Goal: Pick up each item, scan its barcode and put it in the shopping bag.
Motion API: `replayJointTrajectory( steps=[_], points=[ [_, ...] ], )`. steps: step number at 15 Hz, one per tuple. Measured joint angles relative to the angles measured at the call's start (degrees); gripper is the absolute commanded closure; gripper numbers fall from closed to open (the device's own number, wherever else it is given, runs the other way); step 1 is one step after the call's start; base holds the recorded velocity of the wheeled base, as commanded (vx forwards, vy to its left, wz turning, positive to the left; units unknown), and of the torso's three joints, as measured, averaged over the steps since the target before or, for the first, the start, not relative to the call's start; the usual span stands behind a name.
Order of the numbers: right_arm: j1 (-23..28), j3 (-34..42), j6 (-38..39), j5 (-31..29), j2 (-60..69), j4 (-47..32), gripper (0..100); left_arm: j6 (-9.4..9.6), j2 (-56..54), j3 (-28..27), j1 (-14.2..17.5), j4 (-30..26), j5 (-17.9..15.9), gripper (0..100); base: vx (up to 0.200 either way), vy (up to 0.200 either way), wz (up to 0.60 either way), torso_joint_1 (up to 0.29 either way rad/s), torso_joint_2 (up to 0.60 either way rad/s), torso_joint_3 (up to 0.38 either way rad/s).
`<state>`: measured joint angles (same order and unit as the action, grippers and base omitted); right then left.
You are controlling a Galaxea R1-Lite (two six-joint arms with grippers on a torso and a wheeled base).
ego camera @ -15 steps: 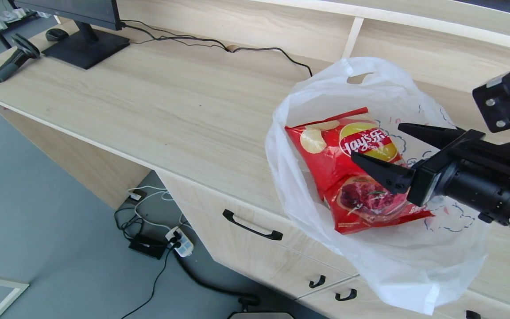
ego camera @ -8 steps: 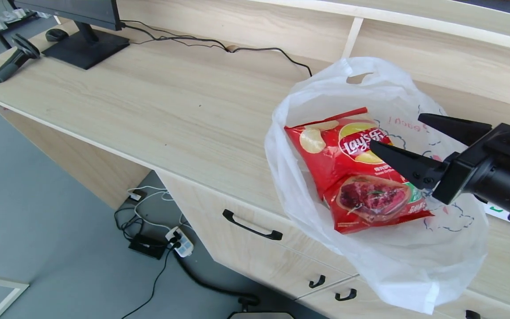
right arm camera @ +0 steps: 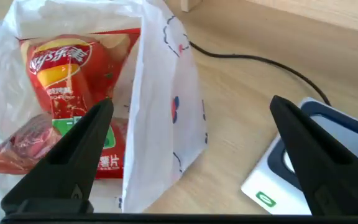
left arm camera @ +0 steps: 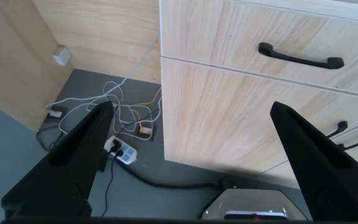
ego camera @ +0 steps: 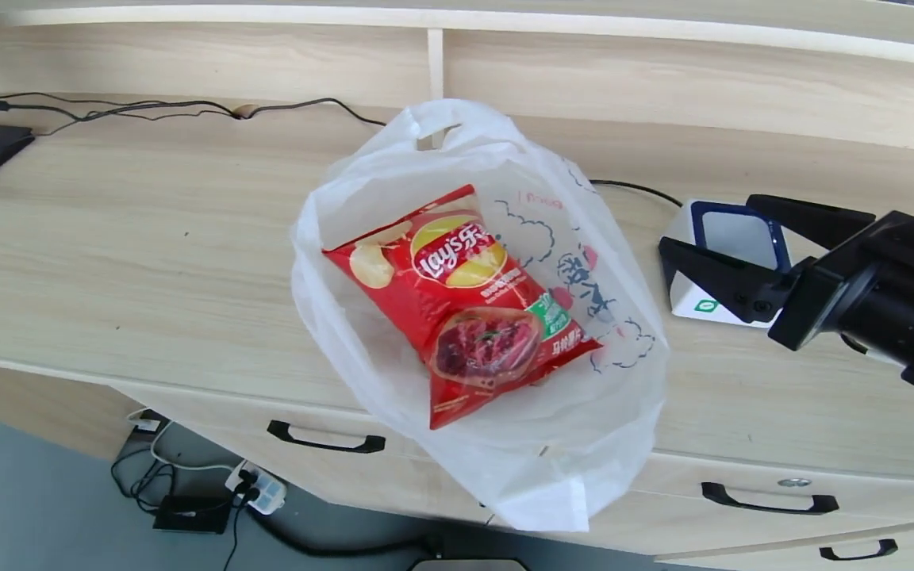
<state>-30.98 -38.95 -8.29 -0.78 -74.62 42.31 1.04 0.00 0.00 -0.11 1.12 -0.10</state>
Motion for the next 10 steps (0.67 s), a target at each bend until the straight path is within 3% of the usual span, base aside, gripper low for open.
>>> replayJointTrajectory(
  steps=[8,10],
  points=[
    [4.1,0.2,1.6,0.1,0.3,0.0,0,0.11,0.0,0.0,0.0,0.0,0.0,0,0.000,0.000,-0.60,0.002,0.00,0.003],
    [7.2,0.0,2.5,0.1,0.4,0.0,0,0.09,0.0,0.0,0.0,0.0,0.0,0,0.000,0.000,0.00,0.000,0.00,0.000]
  ],
)
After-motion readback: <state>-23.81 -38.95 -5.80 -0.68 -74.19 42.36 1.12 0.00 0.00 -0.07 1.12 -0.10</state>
